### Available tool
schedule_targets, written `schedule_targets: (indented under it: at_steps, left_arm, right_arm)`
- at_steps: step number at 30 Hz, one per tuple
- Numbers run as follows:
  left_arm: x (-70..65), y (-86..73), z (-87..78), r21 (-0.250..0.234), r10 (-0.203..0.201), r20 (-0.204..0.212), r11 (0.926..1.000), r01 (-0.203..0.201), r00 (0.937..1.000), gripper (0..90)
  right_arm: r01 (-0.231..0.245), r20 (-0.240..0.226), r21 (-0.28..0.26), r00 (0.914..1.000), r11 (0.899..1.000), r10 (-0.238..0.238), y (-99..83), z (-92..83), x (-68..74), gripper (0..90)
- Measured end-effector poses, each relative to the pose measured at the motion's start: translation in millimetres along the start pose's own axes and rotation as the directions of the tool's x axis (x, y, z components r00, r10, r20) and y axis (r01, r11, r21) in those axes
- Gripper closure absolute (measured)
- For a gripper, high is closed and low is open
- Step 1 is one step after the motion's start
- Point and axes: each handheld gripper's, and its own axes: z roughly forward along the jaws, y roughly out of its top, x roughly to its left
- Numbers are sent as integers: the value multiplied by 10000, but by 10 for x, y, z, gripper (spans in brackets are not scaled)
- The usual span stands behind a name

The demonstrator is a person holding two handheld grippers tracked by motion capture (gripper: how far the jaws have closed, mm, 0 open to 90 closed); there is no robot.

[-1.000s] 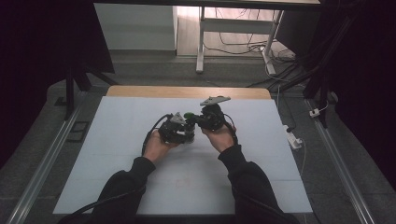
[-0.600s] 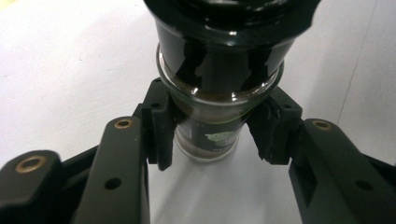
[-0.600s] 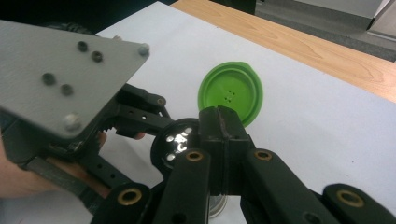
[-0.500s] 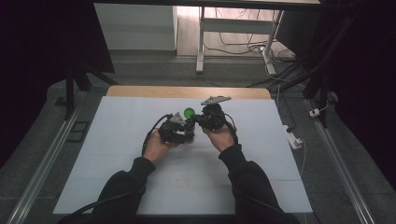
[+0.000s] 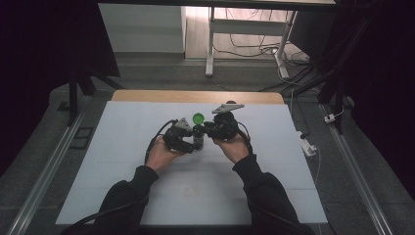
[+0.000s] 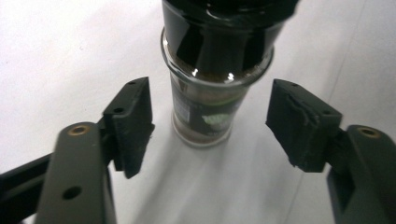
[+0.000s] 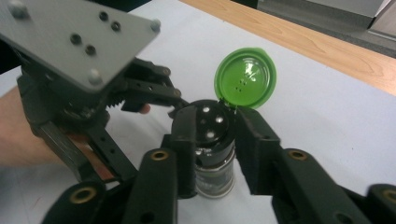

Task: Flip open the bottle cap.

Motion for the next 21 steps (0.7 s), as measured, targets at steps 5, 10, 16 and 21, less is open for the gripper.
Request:
schedule_targets:
  at_steps: [5,10,16,21]
  left_arm:
    - [-12,-21,-97,176,-148,15,9997,148,9999,245]
    - [-27,-88,-202,149,-435,269,9990,431,9987,192]
    - [-49,-177,-353,5,-873,398,9962,874,9954,122]
    - [-98,-250,-503,36,-1032,417,9947,1032,9938,93]
  right_arm:
    - [-81,-84,34,9999,10000,81,-40,-32,14,580]
    - [-227,-163,134,9996,9997,229,-77,-65,39,486]
    - [-183,-188,328,9996,9993,189,-138,-93,104,359]
    - [-114,-298,421,9995,9990,126,-193,-151,165,274]
